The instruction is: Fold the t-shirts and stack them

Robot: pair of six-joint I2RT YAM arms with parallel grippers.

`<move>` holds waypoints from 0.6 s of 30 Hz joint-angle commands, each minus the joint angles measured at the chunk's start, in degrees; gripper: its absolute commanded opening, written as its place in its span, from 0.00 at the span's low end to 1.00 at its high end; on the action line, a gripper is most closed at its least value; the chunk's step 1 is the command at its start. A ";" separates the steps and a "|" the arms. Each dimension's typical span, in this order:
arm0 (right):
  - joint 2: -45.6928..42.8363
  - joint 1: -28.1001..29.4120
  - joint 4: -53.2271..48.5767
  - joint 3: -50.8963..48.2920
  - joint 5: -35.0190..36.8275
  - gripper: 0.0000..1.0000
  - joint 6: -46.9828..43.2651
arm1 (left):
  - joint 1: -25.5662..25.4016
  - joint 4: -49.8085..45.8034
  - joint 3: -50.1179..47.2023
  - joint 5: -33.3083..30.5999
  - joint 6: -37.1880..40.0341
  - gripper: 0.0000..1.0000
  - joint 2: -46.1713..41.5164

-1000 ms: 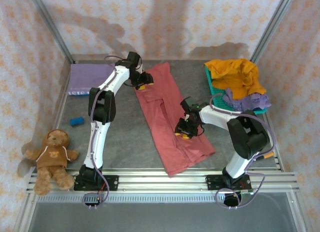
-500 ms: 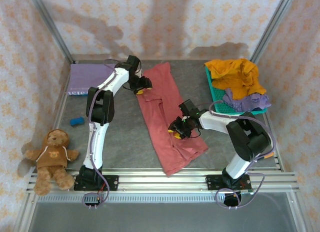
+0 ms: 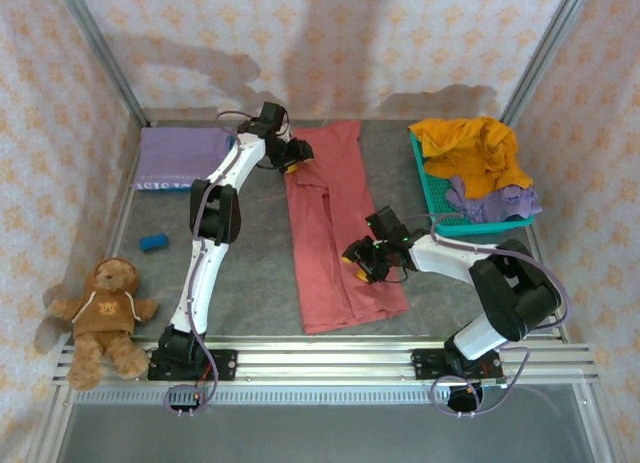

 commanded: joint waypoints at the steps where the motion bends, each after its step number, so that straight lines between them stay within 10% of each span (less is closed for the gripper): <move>1: 2.06 1.04 0.78 0.56 -1.32 0.52 1.36 | 1.25 1.70 1.72 -0.94 -2.69 0.59 3.33; 18: -4.21 4.58 1.26 -1.44 4.82 0.60 9.00 | 1.99 4.10 -3.15 1.99 -2.13 0.64 -9.83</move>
